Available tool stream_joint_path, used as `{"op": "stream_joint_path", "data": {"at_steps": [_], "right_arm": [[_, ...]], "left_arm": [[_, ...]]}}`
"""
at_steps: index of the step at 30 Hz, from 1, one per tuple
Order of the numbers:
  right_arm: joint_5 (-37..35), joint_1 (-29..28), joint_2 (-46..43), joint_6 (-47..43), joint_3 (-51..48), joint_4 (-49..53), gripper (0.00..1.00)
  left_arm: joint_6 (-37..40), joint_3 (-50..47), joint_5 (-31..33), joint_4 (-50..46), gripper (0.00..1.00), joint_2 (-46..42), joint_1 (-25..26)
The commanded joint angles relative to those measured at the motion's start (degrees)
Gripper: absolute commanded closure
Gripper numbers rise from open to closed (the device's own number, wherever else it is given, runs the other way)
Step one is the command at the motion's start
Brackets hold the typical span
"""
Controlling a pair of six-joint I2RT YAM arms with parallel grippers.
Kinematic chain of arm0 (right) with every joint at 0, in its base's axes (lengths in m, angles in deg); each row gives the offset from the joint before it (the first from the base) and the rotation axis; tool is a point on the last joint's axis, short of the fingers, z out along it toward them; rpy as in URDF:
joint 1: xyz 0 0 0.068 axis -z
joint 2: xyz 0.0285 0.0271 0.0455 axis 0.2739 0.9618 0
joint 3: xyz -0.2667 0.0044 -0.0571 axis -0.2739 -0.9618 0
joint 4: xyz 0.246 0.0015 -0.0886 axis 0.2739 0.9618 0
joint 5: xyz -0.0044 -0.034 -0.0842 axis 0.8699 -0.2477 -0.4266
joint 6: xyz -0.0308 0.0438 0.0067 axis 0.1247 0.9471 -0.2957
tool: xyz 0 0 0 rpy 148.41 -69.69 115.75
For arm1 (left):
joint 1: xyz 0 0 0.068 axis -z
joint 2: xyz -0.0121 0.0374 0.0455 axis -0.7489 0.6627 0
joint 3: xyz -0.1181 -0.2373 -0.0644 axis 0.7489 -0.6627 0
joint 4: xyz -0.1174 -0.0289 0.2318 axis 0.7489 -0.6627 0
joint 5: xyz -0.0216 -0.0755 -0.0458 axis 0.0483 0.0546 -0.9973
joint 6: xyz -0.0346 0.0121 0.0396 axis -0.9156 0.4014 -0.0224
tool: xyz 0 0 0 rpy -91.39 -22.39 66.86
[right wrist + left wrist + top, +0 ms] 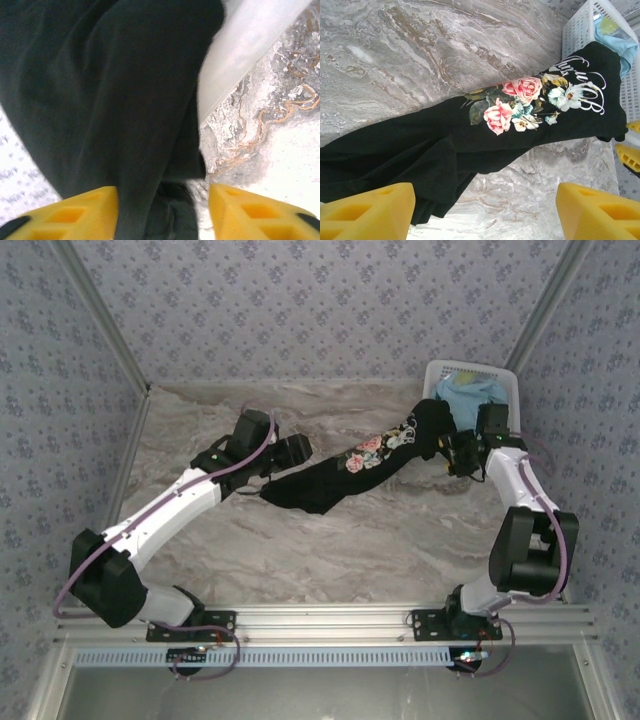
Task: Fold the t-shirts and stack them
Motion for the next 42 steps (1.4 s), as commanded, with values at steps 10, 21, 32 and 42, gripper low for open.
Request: {"op": "stream_joint_path", "data": {"at_steps": [10,21,32,42], "right_arm": [[-2.3,-0.2,0.8,4.4,2.7,-3.6,1.00],[-5.6,-2.0,-3.3,0.3,10.3,0.4,1.00],[-1.3,-23.8,-4.7,-38.9,23.7,-11.0,1.00],[12.6,-52.8,18.6,-48.4,29.8,-1.6,1.00]], "left_arm": [[1.7,0.1,-1.1,-0.5,0.26,-1.9,0.2],[1.5,0.5,-1.4,-0.1,0.26,-1.0,0.2],[1.7,3.8,11.7,-11.8,0.26,-4.8,-1.9],[-2.0,1.1,23.7,-22.5,0.25,-16.8,-9.1]]}}
